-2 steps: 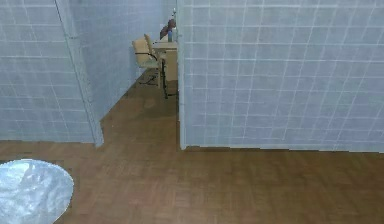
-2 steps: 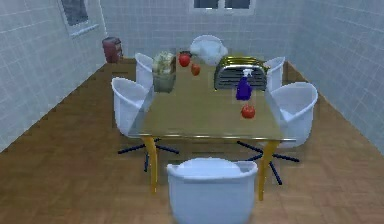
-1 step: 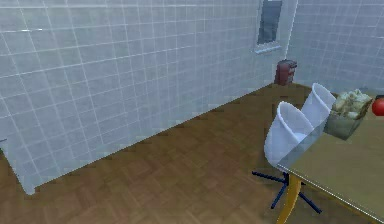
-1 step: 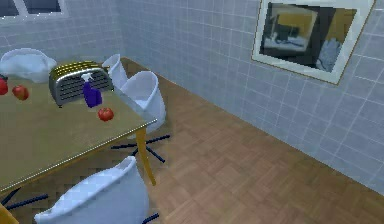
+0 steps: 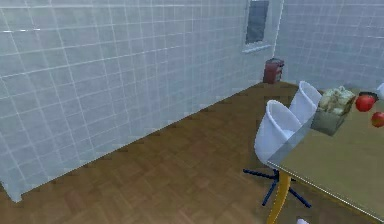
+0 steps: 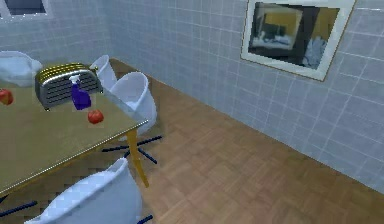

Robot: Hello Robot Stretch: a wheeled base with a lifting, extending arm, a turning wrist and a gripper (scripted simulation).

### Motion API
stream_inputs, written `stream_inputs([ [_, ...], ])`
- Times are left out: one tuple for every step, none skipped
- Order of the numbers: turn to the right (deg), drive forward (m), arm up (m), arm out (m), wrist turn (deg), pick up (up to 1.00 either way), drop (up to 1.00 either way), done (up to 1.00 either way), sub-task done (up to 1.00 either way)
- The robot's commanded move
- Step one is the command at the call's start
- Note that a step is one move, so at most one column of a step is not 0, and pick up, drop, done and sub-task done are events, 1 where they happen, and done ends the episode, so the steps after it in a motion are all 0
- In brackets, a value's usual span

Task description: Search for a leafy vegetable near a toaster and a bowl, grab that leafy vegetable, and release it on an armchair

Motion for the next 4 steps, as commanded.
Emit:
stream_inputs([
  [-45.0,0.00,0.00,0.00,0.0,0.00,0.00,0.00,0.00],
  [-45.0,0.00,0.00,0.00,0.0,0.00,0.00,0.00,0.00],
  [-42.0,0.00,0.00,0.00,0.0,0.00,0.00,0.00,0.00],
  [-3.0,0.00,0.00,0.00,0.0,0.00,0.00,0.00,0.00],
])
